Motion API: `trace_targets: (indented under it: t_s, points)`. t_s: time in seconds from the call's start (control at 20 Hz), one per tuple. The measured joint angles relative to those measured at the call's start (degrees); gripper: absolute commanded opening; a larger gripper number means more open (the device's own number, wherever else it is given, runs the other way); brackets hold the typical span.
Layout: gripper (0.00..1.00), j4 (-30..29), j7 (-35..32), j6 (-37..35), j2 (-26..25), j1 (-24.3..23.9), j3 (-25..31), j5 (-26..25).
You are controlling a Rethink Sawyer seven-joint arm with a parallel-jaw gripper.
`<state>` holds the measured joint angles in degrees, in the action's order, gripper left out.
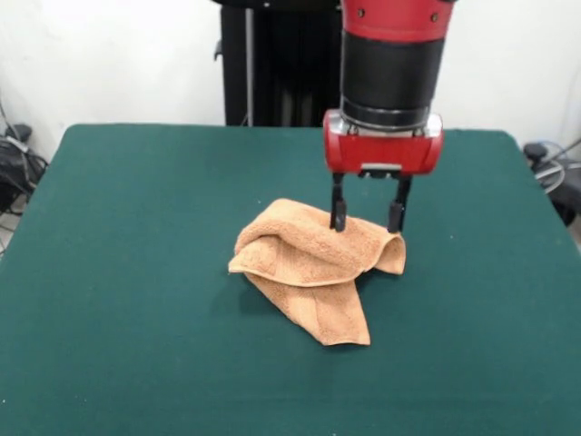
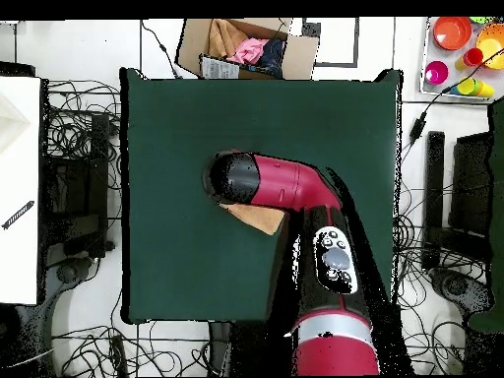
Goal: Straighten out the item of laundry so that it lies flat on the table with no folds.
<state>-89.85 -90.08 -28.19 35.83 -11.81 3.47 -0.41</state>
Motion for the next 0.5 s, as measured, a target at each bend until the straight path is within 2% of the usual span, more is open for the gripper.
trace_targets:
  t_s: [0.3,0.5]
  points:
    - [1.0,0.39,0.0,0.01,-1.61,-2.91,0.37,-0.33]
    - [1.0,0.38,0.0,0.31,-2.32,-6.51,0.46,-1.0]
